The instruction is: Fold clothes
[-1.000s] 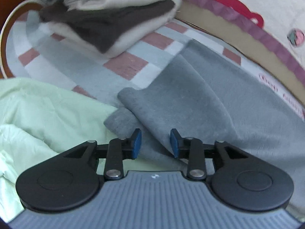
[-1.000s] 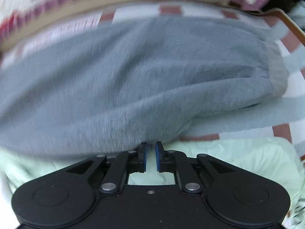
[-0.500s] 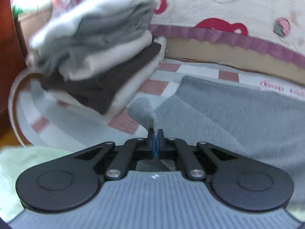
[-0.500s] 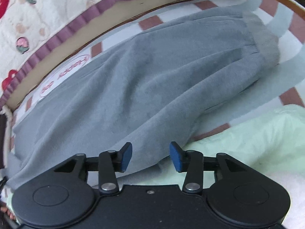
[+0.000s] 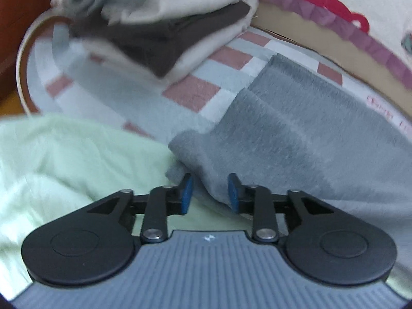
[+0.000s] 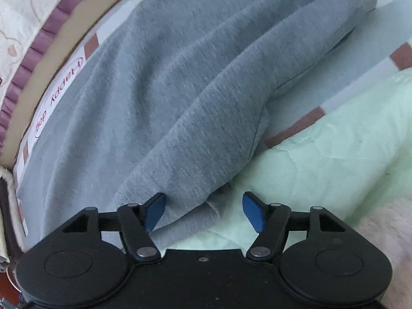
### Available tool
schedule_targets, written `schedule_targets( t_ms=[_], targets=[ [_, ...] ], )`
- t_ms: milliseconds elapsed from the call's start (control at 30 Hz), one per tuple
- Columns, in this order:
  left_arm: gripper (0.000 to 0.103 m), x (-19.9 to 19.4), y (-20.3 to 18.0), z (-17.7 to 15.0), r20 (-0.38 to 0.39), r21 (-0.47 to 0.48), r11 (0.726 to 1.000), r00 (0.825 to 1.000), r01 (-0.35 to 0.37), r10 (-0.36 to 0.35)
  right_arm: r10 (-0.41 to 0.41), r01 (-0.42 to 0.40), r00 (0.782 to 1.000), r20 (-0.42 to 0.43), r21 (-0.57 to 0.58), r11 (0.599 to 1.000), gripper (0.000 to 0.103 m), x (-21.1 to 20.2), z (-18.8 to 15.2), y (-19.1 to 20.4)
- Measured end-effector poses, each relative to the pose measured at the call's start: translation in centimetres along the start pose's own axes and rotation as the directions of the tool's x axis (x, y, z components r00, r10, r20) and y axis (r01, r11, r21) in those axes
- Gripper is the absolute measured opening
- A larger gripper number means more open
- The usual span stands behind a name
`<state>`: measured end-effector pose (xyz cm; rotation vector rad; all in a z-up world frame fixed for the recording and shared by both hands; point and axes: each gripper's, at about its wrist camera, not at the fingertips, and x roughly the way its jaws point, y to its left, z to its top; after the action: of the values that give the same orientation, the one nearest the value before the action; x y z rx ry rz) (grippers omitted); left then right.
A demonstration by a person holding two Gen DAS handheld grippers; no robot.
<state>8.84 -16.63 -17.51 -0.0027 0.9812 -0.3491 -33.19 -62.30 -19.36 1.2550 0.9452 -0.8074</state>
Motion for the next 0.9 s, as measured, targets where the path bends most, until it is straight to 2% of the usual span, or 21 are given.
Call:
schedule_targets(
  t_ms=[67,100,200,300,400,467,500,533,600,667,700,767,833,867,900],
  targets=[
    [0.035,-0.3,0.8,-0.1,-0.038,-0.075,0.996,0.998,0.043,-0.046,0.029,-0.027,0.999,-0.031,0.041,0.999,0.072,0.7,0.2,-0.3],
    [0.036,-0.4,1.1,-0.2,-0.053,-0.104,0.993,0.997,0.058,-0.063,0.066,-0.064,0.997,-0.027,0.059,0.996,0.068,0.7,0.1,-0.4],
    [0.04,-0.6,2.1,-0.5,-0.084,-0.178,0.98,0.99,0.095,-0.111,0.201,-0.202,0.979,0.025,0.094,0.975,0.013,0.4,-0.1,-0.6],
    [0.041,-0.7,2.7,-0.8,-0.115,-0.232,0.965,0.982,0.121,-0.151,0.256,-0.265,0.961,0.107,0.072,0.962,0.012,-0.6,-0.4,-0.3],
    [0.044,-0.8,2.8,-0.7,-0.105,-0.236,0.966,0.985,0.106,-0.134,0.302,-0.316,0.935,0.185,0.049,0.947,0.012,-1.7,-0.7,-0.1],
    [0.047,-0.6,2.8,-0.6,-0.117,-0.245,0.963,0.983,0.111,-0.143,0.312,-0.327,0.929,0.197,0.049,0.944,0.012,-1.8,-0.5,-0.2],
    [0.049,-0.3,2.8,-0.7,-0.124,-0.271,0.953,0.977,0.136,-0.175,0.316,-0.332,0.927,0.202,0.05,0.942,0.012,-1.9,-0.5,-0.2],
    [0.05,0.1,2.9,-0.8,-0.13,-0.299,0.94,0.969,0.164,-0.21,0.319,-0.335,0.925,0.205,0.049,0.941,0.012,-2.0,-0.4,-0.1],
    [0.052,1.2,2.9,-1.2,-0.153,-0.367,0.902,0.942,0.228,-0.3,0.324,-0.339,0.923,0.208,0.037,0.94,0.012,-2.2,0.1,-0.1],
    [0.053,2.6,2.7,-1.9,-0.16,-0.451,0.833,0.89,0.32,-0.428,0.327,-0.339,0.923,0.205,0.029,0.94,0.012,-2.2,0.5,-0.2],
    [0.054,3.0,2.5,-2.2,-0.158,-0.477,0.814,0.878,0.333,-0.451,0.33,-0.343,0.921,0.206,0.031,0.939,0.012,-2.3,0.5,-0.2],
    [0.054,3.2,1.7,-2.4,-0.141,-0.457,0.823,0.886,0.337,-0.441,0.347,-0.365,0.913,0.213,0.046,0.93,0.012,-2.4,0.5,-0.7],
    [0.047,3.2,0.8,-2.2,-0.125,-0.395,0.855,0.902,0.338,-0.414,0.38,-0.404,0.899,0.218,0.079,0.911,0.012,-2.4,0.6,-1.1],
    [0.017,3.1,0.3,-2.1,-0.117,-0.361,0.87,0.909,0.337,-0.4,0.411,-0.439,0.887,0.211,0.11,0.892,0.012,-2.3,0.9,-1.4],
    [0.008,2.8,-0.4,-1.8,-0.11,-0.304,0.889,0.914,0.342,-0.39,0.447,-0.477,0.872,0.199,0.145,0.867,0.012,-2.1,1.3,-1.8]
  ],
)
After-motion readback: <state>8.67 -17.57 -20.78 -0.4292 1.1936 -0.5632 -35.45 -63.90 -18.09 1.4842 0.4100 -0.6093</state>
